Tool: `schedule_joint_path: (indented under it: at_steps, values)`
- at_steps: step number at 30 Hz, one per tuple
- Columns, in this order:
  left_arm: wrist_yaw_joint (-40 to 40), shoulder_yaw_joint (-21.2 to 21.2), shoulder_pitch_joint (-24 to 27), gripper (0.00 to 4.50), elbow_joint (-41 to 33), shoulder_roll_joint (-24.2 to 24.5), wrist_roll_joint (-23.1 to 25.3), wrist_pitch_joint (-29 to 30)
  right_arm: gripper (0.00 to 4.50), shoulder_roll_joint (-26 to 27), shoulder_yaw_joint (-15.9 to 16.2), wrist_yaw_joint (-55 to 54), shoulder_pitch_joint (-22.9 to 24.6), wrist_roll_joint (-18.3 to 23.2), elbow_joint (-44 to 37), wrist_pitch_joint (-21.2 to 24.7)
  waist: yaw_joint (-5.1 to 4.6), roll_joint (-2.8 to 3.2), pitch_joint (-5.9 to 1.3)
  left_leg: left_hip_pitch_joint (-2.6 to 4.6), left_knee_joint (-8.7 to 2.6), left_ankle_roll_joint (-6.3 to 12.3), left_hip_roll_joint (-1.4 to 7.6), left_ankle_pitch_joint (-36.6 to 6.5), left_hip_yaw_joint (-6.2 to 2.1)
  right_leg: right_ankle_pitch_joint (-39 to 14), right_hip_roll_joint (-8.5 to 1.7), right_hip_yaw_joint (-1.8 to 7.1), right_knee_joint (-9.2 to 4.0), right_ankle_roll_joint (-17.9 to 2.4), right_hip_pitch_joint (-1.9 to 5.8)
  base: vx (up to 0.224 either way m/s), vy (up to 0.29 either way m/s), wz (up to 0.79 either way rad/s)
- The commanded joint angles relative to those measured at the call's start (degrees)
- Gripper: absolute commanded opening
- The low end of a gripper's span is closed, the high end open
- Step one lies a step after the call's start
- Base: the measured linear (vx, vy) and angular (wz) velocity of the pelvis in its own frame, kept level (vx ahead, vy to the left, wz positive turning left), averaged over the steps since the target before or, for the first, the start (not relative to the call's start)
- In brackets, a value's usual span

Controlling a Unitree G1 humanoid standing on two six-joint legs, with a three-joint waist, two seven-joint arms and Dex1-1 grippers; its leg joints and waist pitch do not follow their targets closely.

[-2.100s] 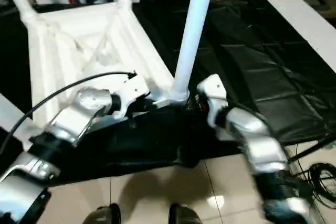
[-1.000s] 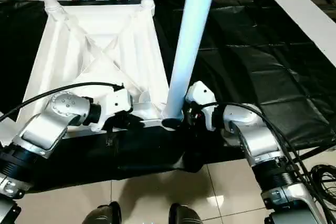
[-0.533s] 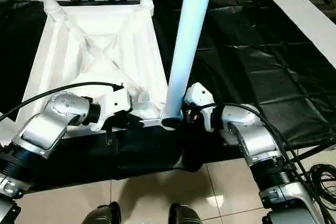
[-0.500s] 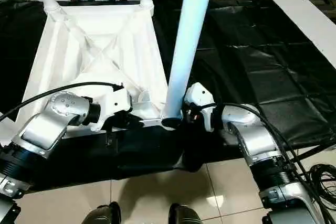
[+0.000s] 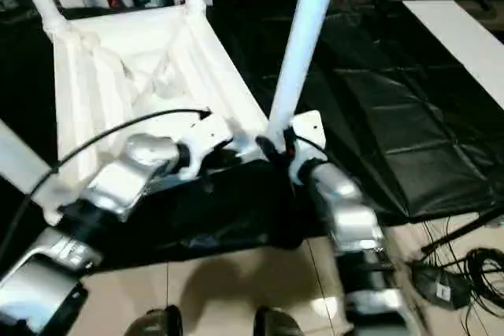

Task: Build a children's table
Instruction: Rotate leg to tighten

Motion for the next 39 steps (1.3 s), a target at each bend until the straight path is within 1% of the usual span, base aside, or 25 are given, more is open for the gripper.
schedule_joint_path:
  at_steps: [1,5,6,7,8,10,13,14,15,16,17,18,19,20,21,22,23,24,25,27,30,32,36,38,39]
  values:
    - [3.5,-2.5,1.4,0.00,5.5,-2.5,1.3,-0.7,2.66,3.0,2.5,-2.6,0.8,-1.0,2.3,0.9,-0.35,-0.07,-3.31,1.52,-3.99,0.06,1.85,-16.3,-1.27,-24.2,-4.07,2.55,-5.74,-7.7,1.40,0.000,0.000,0.00]
    - [0.9,-3.5,1.5,0.00,6.1,-3.2,1.5,-1.2,2.66,4.2,2.9,-2.1,1.7,-1.2,0.3,1.2,-0.33,-0.23,-3.40,1.56,-4.30,-0.07,2.00,-17.5,-1.40,-24.6,-4.23,2.58,-5.98,-6.9,1.39,0.000,0.000,0.00]
    - [0.8,-3.5,1.5,0.00,6.1,-3.2,1.5,-1.2,3.01,4.2,2.8,-2.1,1.7,-1.1,0.2,1.2,-0.33,-0.19,-3.44,1.51,-4.31,-0.04,2.02,-17.4,-1.42,-24.3,-4.28,2.58,-5.94,-6.9,1.42,0.000,0.000,0.00]
    - [-0.1,-3.6,1.5,0.00,5.9,-2.8,1.5,-1.6,3.01,4.0,2.5,-1.2,2.2,-0.5,-1.4,0.4,-0.31,-0.19,-3.74,1.45,-4.27,0.07,2.07,-16.6,-1.39,-22.6,-4.26,2.60,-5.76,-7.2,1.56,0.000,0.000,0.00]
    - [-0.5,-3.6,1.4,0.00,6.2,-2.6,1.5,-2.0,3.36,3.7,2.2,-1.1,2.1,-0.4,-2.0,0.1,-0.15,0.16,-4.04,1.43,-4.21,0.18,2.06,-15.9,-1.36,-20.7,-4.19,2.61,-5.53,-7.7,1.72,0.000,0.000,0.00]
    - [-0.6,-3.7,1.2,0.00,6.7,-2.5,1.7,-2.7,3.38,3.5,2.1,-1.4,1.9,-0.4,-2.3,0.0,-0.17,-0.09,-4.08,1.38,-4.09,0.49,2.04,-15.0,-1.19,-18.4,-4.14,2.66,-5.36,-8.3,1.75,0.000,0.000,0.00]
    - [-2.1,-4.1,1.5,0.00,7.0,-1.4,2.2,-4.6,3.74,1.5,1.2,-1.3,2.2,0.0,-5.6,1.3,0.08,0.26,-4.72,1.23,-3.84,1.15,1.96,-13.1,-1.09,-15.4,-4.23,2.61,-5.00,-10.0,2.28,0.000,0.000,0.00]
    - [-2.5,-4.1,1.7,0.00,6.8,-1.1,2.2,-4.6,3.74,0.8,1.3,-0.5,2.5,0.2,-6.5,1.8,0.18,0.18,-4.64,1.16,-3.84,1.36,1.91,-12.8,-1.06,-15.2,-4.14,2.58,-5.06,-9.9,2.35,0.000,0.000,0.00]
    - [-3.4,-4.3,2.0,0.00,6.3,-0.2,2.4,-5.0,3.74,-1.6,1.5,2.7,3.8,0.9,-9.8,3.8,0.54,0.51,-5.07,1.27,-3.65,1.61,1.93,-11.8,-1.03,-13.5,-4.15,2.60,-4.82,-10.0,2.69,0.000,0.000,0.00]
    - [-3.8,-4.4,2.1,0.00,6.4,0.2,2.6,-5.3,3.74,-2.8,1.7,4.5,4.4,1.3,-11.2,4.6,0.66,0.57,-5.30,1.27,-3.53,2.47,2.01,-10.6,-0.98,-11.1,-3.98,2.60,-4.66,-10.4,2.78,0.000,0.000,0.00]
    - [-4.3,-4.4,2.2,0.00,6.3,0.8,2.7,-5.8,3.74,-5.5,2.1,8.7,5.7,2.6,-14.0,6.2,0.91,0.96,-5.52,1.13,-3.37,2.95,1.94,-9.9,-0.97,-9.4,-4.04,2.58,-4.38,-11.0,3.06,0.000,0.000,0.00]
    - [-4.7,-4.4,2.2,0.00,6.3,1.2,2.8,-6.1,3.74,-7.3,2.4,11.4,6.5,3.3,-15.4,6.8,0.86,0.78,-5.59,1.01,-3.33,3.34,1.93,-9.5,-0.98,-8.6,-3.99,2.50,-4.34,-11.2,3.22,0.000,0.000,0.00]
    - [-5.4,-4.5,2.3,0.00,6.3,1.7,2.9,-6.7,3.74,-9.4,2.7,14.2,7.4,4.0,-16.9,7.0,1.06,1.46,-5.91,0.73,-3.22,3.77,1.91,-8.5,-1.18,-7.3,-4.19,2.42,-4.01,-11.6,3.57,0.000,0.000,0.00]
    - [-5.8,-4.5,2.3,0.00,6.3,1.9,2.9,-7.1,3.74,-10.3,2.9,15.5,7.8,4.3,-17.5,6.9,0.97,1.21,-6.02,0.80,-3.05,4.17,1.87,-8.2,-0.98,-6.6,-4.09,2.42,-4.17,-11.9,3.49,0.000,0.000,0.00]
    - [-6.7,-4.7,2.5,0.00,5.9,2.7,2.9,-7.8,3.74,-13.2,3.1,18.9,9.0,4.9,-19.1,6.6,1.21,1.75,-6.37,0.63,-2.86,4.49,1.80,-7.4,-1.17,-4.8,-4.12,2.36,-3.75,-12.6,3.88,0.000,0.000,0.00]
    - [-9.2,-4.9,3.2,0.00,4.5,4.4,2.6,-9.0,3.74,-19.3,3.1,26.2,11.4,6.1,-21.9,5.1,1.37,2.13,-6.62,0.58,-2.67,5.00,1.86,-6.8,-1.19,-2.7,-4.14,2.35,-3.62,-13.4,4.00,0.000,0.000,0.00]
    - [-9.8,-4.8,3.3,0.00,4.2,4.9,2.6,-9.2,3.74,-20.9,3.0,28.2,12.0,6.4,-22.5,4.6,1.47,1.94,-6.69,0.61,-2.66,5.35,2.00,-7.1,-1.24,-1.9,-4.06,2.27,-3.68,-13.6,4.24,0.000,0.000,0.00]
    - [-10.6,-5.0,3.5,0.00,3.9,5.5,2.6,-10.3,3.74,-22.2,2.9,29.9,12.4,7.0,-23.0,4.4,1.61,2.17,-6.94,0.51,-2.39,5.97,1.92,-6.8,-1.19,0.4,-4.02,2.33,-3.37,-14.3,4.35,0.000,0.000,0.00]
    - [-12.0,-5.1,3.7,0.00,3.5,6.2,2.2,-11.9,3.74,-23.1,2.7,31.3,12.8,7.5,-23.2,4.5,1.48,2.04,-6.98,0.38,-2.38,6.20,1.88,-6.7,-1.18,0.9,-3.98,2.27,-3.25,-14.8,4.33,0.000,0.000,0.00]
    - [-17.0,-5.8,4.9,0.00,0.8,8.9,1.2,-13.4,3.74,-26.0,2.3,34.9,13.7,8.4,-23.6,3.9,1.42,2.39,-7.32,0.47,-2.19,6.61,1.82,-7.8,-1.16,-0.6,-4.10,2.13,-3.37,-15.8,4.32,0.000,0.000,0.00]
    - [-20.7,-5.8,6.6,0.00,-3.1,11.4,-0.5,-12.9,3.74,-28.3,2.1,37.0,14.3,8.5,-24.2,4.1,1.61,2.74,-7.39,0.85,-2.30,5.66,2.24,-8.6,-1.11,-4.7,-4.04,2.06,-3.49,-16.0,3.95,0.000,0.000,0.00]
    - [-22.8,-6.0,8.2,0.00,-6.5,13.2,-1.2,-12.2,3.74,-28.3,1.9,36.4,13.9,8.1,-23.7,4.2,1.88,2.54,-7.53,1.01,-2.26,5.25,2.25,-8.8,-0.98,-6.7,-4.04,2.09,-3.52,-15.5,3.80,0.000,0.000,0.00]
    - [-22.2,-5.7,9.3,0.00,-7.4,13.8,-1.0,-13.0,3.74,-27.8,2.5,35.5,13.3,8.6,-23.7,4.2,2.23,2.99,-7.75,1.26,-2.16,4.74,2.38,-8.6,-0.94,-7.5,-3.98,2.07,-3.48,-14.9,3.48,0.000,0.000,0.00]
    - [-20.6,-4.7,9.4,0.00,-6.8,13.7,-1.0,-13.4,3.74,-27.1,3.1,35.4,13.2,8.4,-23.8,3.9,2.38,2.59,-7.97,0.95,-2.03,4.82,2.20,-7.4,-0.97,-5.9,-3.96,2.02,-3.07,-14.6,3.71,0.000,0.000,0.00]
    - [-19.7,-4.2,9.5,0.27,-6.9,13.8,-0.8,-13.8,3.83,-26.8,3.2,35.2,13.2,8.3,-23.9,3.5,2.41,2.69,-8.02,0.95,-1.98,4.87,2.17,-7.3,-0.98,-5.8,-4.00,2.00,-3.05,-14.6,3.68,0.000,0.000,0.00]
